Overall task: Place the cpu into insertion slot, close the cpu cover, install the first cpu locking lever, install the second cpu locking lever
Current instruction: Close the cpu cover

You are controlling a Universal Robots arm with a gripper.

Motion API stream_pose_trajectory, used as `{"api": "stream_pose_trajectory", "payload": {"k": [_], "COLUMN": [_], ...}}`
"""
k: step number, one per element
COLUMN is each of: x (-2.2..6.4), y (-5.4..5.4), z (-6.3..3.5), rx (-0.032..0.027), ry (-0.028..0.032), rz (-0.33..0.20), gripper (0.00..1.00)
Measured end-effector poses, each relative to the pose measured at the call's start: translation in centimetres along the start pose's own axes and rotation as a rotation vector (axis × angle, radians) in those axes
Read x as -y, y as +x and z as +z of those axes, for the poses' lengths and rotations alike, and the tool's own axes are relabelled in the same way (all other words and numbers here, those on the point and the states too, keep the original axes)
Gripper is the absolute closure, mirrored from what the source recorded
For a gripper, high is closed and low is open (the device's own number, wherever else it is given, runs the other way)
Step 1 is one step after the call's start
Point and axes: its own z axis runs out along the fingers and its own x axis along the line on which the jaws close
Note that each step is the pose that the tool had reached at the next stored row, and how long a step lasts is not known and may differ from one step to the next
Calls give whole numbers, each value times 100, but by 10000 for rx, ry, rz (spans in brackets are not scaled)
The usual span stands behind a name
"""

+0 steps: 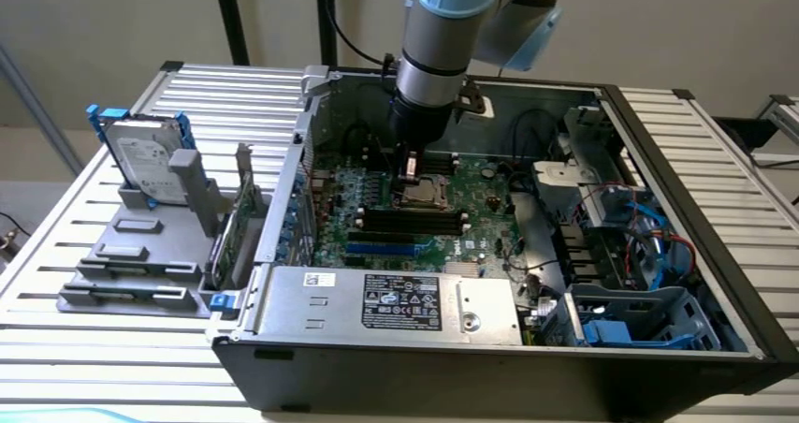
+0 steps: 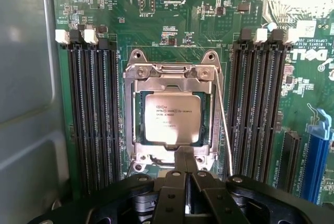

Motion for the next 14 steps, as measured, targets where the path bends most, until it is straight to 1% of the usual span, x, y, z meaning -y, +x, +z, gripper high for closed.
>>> {"api": "stream_pose_trajectory", "payload": {"k": [6, 9, 11, 14], "x": [-2, 5, 25, 98], "y": [-2, 1, -1, -16], "z": [23, -17, -58, -92], "rx": [-6, -12, -9, -14], "ry": [5, 43, 58, 59], "rz": [1, 1, 1, 1], "gripper": [89, 89, 89, 89]}}
